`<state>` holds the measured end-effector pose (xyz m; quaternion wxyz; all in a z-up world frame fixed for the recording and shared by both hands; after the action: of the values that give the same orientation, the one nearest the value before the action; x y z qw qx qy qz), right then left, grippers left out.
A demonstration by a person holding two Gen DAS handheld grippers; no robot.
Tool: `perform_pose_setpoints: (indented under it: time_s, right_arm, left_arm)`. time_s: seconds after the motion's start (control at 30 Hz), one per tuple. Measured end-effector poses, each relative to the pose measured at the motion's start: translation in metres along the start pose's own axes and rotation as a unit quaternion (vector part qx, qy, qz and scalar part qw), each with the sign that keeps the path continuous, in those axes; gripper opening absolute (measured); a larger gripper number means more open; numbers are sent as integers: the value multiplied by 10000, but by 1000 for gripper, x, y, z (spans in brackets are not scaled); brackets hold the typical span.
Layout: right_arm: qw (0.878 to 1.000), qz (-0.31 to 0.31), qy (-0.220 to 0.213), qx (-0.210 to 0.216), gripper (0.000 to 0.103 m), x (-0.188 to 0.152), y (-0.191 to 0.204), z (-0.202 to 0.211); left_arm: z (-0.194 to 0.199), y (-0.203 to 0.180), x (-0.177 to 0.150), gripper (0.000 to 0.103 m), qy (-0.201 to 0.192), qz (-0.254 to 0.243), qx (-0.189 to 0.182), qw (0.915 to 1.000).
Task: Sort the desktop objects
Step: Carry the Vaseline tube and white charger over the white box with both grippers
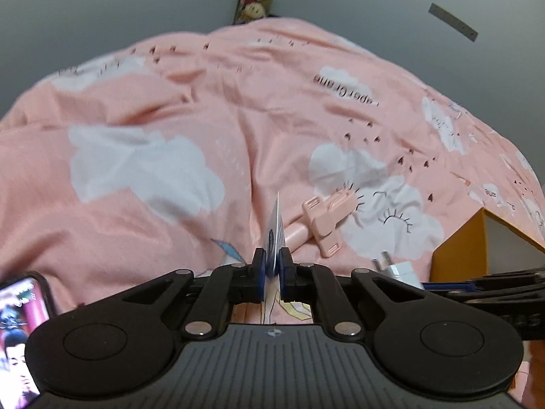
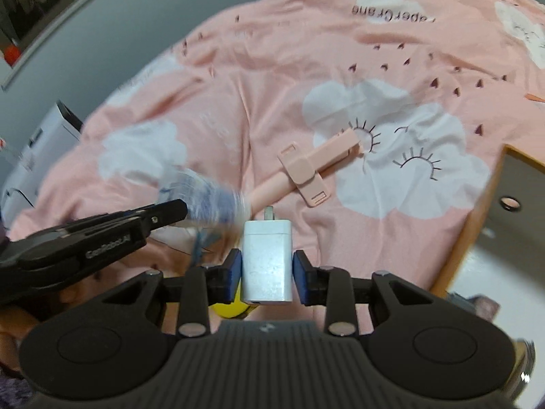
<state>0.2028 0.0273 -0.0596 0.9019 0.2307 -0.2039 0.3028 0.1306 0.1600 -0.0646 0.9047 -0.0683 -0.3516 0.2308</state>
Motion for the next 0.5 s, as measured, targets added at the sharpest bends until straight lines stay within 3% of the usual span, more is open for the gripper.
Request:
perform_pose_setpoints:
  time_s: [0.17,0.3,0.5]
  right_arm:
    - [9989,-278,-389,3,34,-13,-7,50]
    - [9954,-573,-768,-90,34,-30,-23,97]
    - [9824,-1117,-1227,-852,35,-62,-63,159]
  left_arm:
    - [17,-8,-3,7,-30,-65,-213,9997]
    - [42,-20,-3,7,-140,-117,-609,9980]
    - [78,-53,7,7,-449,-296,-1263,9905]
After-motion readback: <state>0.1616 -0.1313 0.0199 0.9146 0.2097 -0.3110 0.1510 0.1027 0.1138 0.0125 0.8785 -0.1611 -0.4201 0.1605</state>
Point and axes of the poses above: each gripper's, at about its wrist camera, not at the fingertips, and z roughly against the way its jaws point, y to its left, x to its top, the point moved 5 cm from there along -z, roughly the way its jaws point, and after that the axes turned 5 degrees about z, right-handed, at the moved point
